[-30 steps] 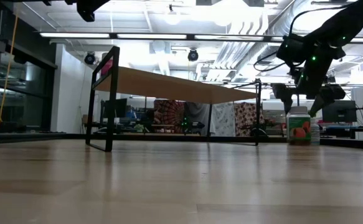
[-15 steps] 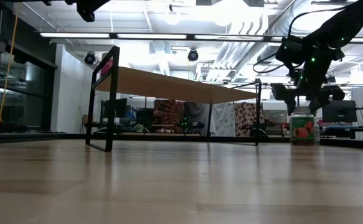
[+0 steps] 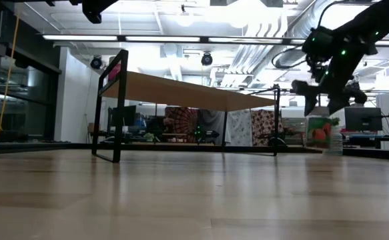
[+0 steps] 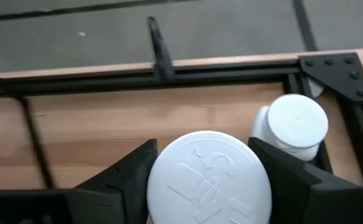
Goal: Pick and place medicine bottles onto shelf by color
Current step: Put the green medicine bottle on the shelf
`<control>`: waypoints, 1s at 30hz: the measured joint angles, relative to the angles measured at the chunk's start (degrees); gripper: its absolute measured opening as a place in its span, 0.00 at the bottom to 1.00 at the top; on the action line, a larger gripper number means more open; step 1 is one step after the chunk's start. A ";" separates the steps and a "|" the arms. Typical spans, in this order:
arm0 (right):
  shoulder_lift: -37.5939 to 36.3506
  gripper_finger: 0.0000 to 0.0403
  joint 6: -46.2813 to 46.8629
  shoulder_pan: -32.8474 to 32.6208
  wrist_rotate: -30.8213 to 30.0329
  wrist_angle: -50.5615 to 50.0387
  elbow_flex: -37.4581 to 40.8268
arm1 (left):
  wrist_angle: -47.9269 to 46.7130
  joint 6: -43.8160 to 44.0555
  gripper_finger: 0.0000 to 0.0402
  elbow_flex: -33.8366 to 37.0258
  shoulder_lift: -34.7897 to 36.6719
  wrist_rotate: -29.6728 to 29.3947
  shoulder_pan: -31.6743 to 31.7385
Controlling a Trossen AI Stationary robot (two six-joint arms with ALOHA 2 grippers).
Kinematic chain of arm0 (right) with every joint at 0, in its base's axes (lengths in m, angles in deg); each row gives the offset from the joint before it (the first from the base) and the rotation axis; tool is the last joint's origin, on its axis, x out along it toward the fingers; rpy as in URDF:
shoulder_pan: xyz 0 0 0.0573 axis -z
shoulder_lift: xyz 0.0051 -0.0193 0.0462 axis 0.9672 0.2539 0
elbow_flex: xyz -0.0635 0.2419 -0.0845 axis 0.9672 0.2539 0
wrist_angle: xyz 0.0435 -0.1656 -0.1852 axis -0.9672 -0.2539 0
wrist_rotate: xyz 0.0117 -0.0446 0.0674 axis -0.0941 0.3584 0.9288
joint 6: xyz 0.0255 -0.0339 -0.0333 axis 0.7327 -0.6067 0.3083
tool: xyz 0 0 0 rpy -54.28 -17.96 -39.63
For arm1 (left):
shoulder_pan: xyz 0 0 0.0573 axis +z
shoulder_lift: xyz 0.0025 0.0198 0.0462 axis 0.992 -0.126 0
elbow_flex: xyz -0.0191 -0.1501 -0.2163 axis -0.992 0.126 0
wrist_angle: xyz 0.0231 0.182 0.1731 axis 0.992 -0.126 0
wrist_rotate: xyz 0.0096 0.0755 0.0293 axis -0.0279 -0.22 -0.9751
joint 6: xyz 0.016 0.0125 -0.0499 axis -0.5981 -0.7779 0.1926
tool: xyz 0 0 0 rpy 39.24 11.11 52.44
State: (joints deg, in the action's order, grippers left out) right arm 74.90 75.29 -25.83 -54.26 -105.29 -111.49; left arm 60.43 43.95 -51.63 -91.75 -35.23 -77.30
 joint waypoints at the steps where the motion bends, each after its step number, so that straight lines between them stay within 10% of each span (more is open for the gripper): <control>1: -1.20 0.53 -0.32 0.00 0.31 -0.63 -0.07 | -0.06 0.01 0.65 0.00 0.00 0.00 0.01; 17: -8.91 0.54 -9.93 -6.91 2.19 -17.52 -18.35 | -0.21 0.01 0.65 0.00 -0.02 0.00 0.01; 30: 3.10 0.54 -14.42 -22.91 2.14 -11.93 -33.80 | -0.21 0.00 0.65 0.00 -0.02 -0.01 0.01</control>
State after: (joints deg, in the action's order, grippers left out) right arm 78.00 60.87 -48.74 -52.12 -117.22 -145.29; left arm 60.22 43.95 -51.63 -91.77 -35.24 -77.29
